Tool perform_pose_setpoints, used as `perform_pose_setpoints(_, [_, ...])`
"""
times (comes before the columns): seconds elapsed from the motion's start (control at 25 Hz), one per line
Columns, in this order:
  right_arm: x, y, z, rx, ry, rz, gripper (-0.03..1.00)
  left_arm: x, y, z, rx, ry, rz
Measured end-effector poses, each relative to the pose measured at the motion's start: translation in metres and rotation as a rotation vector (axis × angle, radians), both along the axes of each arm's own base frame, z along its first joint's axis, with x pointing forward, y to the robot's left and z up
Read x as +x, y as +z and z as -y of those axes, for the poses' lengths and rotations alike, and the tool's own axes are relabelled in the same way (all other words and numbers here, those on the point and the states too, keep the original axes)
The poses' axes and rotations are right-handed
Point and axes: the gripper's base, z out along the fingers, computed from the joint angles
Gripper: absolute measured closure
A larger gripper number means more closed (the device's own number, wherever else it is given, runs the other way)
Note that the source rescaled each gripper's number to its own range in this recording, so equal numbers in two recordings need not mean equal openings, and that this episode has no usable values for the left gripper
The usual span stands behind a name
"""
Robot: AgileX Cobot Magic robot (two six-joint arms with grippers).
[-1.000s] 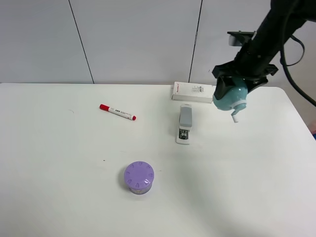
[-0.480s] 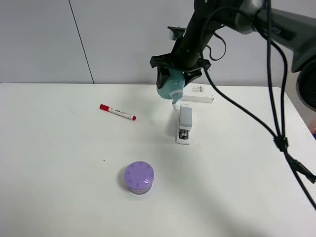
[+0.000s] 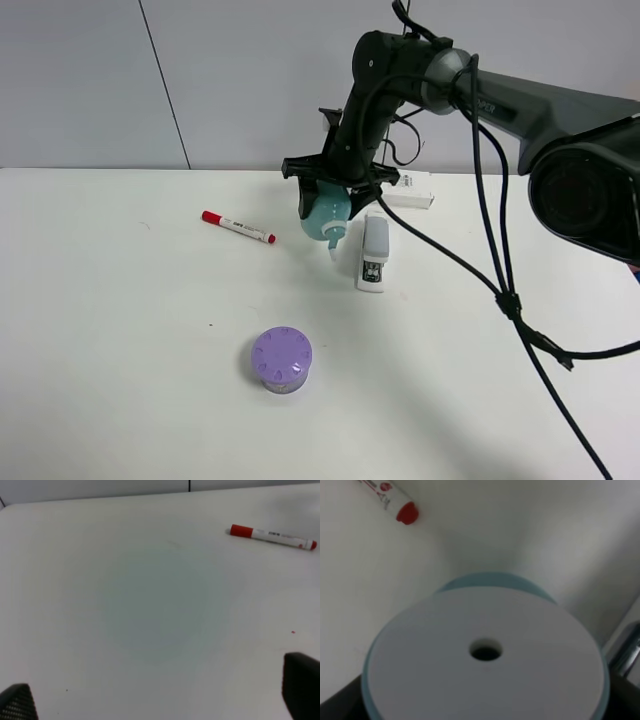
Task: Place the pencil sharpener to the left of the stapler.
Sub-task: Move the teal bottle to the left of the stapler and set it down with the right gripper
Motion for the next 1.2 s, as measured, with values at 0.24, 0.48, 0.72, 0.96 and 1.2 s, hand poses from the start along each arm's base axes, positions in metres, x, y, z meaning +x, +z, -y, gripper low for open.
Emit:
perform_pose_setpoints(0.24, [0.002,-0.027,-0.003,-0.005,-0.007,-0.062,0.96,0.000,0.000,0.000,0.000,0.000,0.000])
perform_pose_setpoints(0.48, [0.004,-0.045,-0.003,-0.027,-0.018,-0.091,0.96,0.000,0.000,0.000,0.000,0.000,0.000])
perform_pose_setpoints(0.72, [0.004,-0.049,-0.003,-0.043,-0.016,-0.091,0.96,0.000,0.000,0.000,0.000,0.000,0.000])
perform_pose_setpoints(0.96, [0.004,-0.049,-0.002,-0.044,-0.016,-0.091,0.96,0.000,0.000,0.000,0.000,0.000,0.000])
perform_pose_setpoints(1.2, [0.004,-0.049,-0.002,-0.044,-0.015,-0.090,0.96,0.000,0.000,0.000,0.000,0.000,0.000])
